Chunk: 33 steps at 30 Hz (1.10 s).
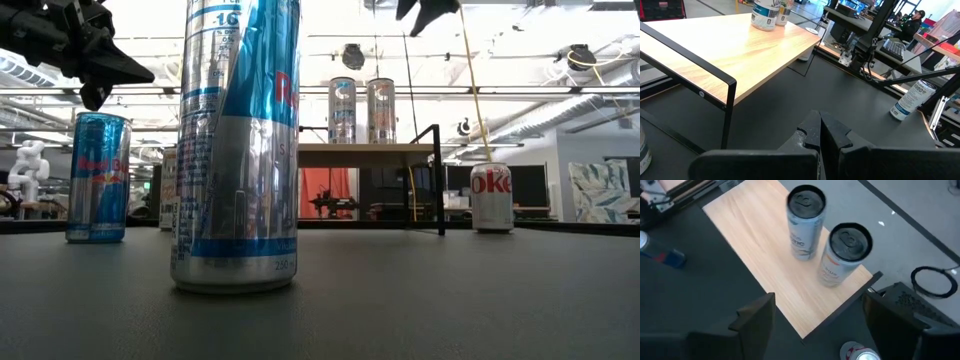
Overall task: Place canned beverage on shelf
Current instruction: Put the top red silver soda can on the shelf
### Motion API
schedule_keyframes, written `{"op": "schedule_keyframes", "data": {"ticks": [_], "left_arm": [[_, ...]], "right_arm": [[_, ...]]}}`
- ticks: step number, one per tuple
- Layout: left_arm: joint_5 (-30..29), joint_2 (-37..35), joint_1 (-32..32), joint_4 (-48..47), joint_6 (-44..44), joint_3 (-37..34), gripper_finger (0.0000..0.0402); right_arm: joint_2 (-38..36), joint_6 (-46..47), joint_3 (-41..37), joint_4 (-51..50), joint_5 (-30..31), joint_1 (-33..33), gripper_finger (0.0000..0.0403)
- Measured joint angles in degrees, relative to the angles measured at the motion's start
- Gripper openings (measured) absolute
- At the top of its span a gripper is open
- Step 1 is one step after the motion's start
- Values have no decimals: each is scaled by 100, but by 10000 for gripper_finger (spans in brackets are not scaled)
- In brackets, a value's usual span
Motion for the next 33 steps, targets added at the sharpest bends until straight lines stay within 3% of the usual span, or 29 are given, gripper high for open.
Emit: {"op": "schedule_keyframes", "data": {"ticks": [4,10,19,28,33], "left_arm": [[-1,0,-1,0,-4,0,0],[0,0,1,0,-4,0,0],[1,0,0,0,-1,0,0],[1,0,0,-1,-1,0,0],[1,0,0,-4,1,0,0]], "right_arm": [[0,-33,0,-39,3,55,294],[0,-42,0,-291,4,106,347],[9,-24,0,-299,-1071,108,393],[127,214,0,-307,-949,196,393],[165,695,0,-310,74,188,393]]}}
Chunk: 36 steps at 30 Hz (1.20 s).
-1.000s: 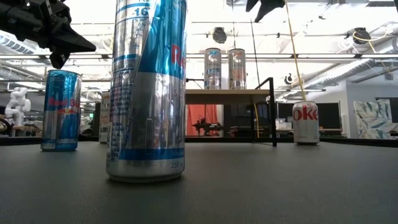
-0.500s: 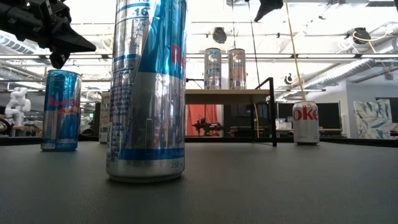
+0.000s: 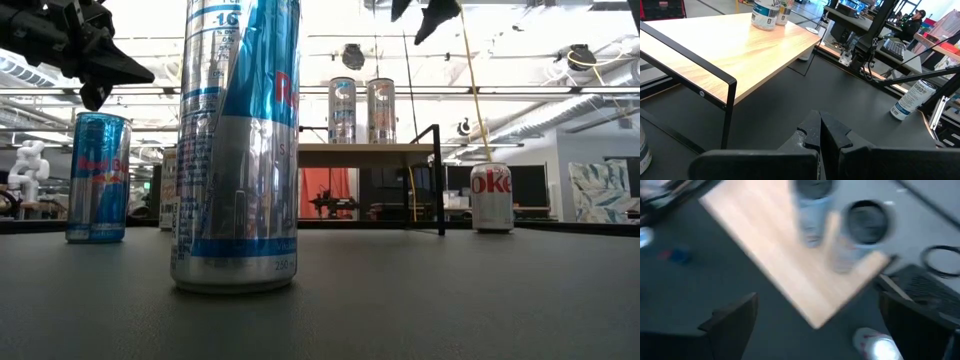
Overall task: Place canned beverage on shelf
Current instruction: Put the top red silver soda can on the shelf
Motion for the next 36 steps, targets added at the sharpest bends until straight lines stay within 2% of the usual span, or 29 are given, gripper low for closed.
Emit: {"op": "schedule_keyframes", "data": {"ticks": [3,9,12,19,25,30,36], "left_arm": [[0,0,-1,-8,0,0,0],[0,0,-2,-17,0,0,0],[0,0,0,-20,0,0,0],[0,0,-2,-57,0,0,0],[0,0,0,-59,-1,0,0],[0,0,0,-59,-2,0,0],[0,0,0,-61,-4,0,0]], "right_arm": [[-8,85,0,1,258,-42,393],[-133,262,-7,4,269,-60,393],[-312,400,-304,11,272,-60,393],[-1226,543,-1973,-4,285,-45,393],[-2034,937,-3372,5,1342,-69,393],[-2507,978,-4337,553,1297,-133,393],[-2607,972,-5175,860,1295,-133,393]]}}
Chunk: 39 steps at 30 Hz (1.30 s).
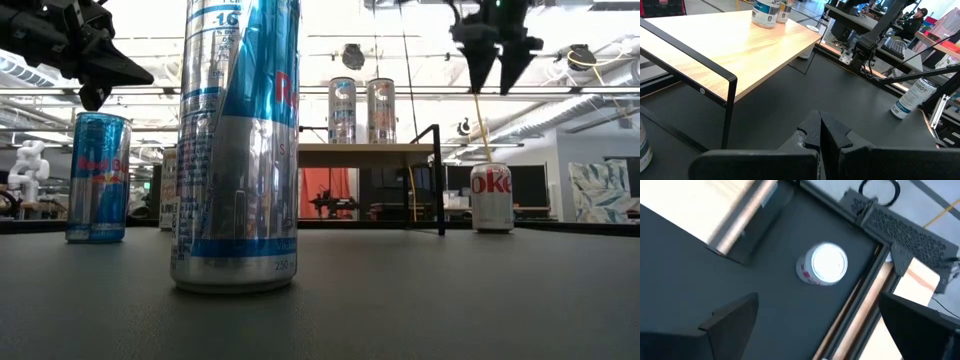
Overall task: Place canned beverage on shelf
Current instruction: Put the top red silver soda can on the shelf
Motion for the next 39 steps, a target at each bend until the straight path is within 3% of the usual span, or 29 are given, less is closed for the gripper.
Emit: {"op": "schedule_keyframes", "data": {"ticks": [13,29,39], "left_arm": [[0,0,-1,0,1,0,0],[2,0,0,-39,4,0,0],[0,0,1,-42,4,0,0]], "right_arm": [[21,-83,-1007,794,7,-43,393],[18,-287,-1659,1548,-28,-949,393],[21,-324,-2232,2429,-465,-1279,393]]}}
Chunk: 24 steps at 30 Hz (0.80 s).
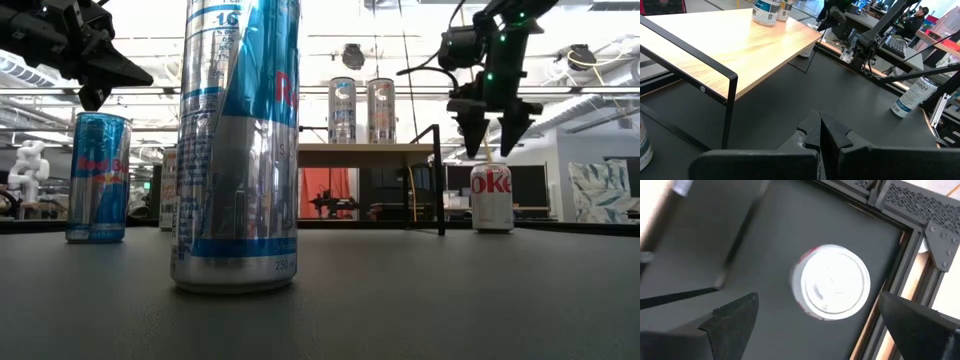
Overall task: Place canned beverage on shelf
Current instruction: Put the top red silver soda can on the shelf
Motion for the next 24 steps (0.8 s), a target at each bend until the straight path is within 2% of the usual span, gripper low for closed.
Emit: {"op": "schedule_keyframes", "data": {"ticks": [12,24], "left_arm": [[2,0,0,0,0,0,0],[2,0,-2,0,0,0,0]], "right_arm": [[-2,-70,-476,677,8,-294,393],[-2,-390,-844,1061,10,-294,393]]}}
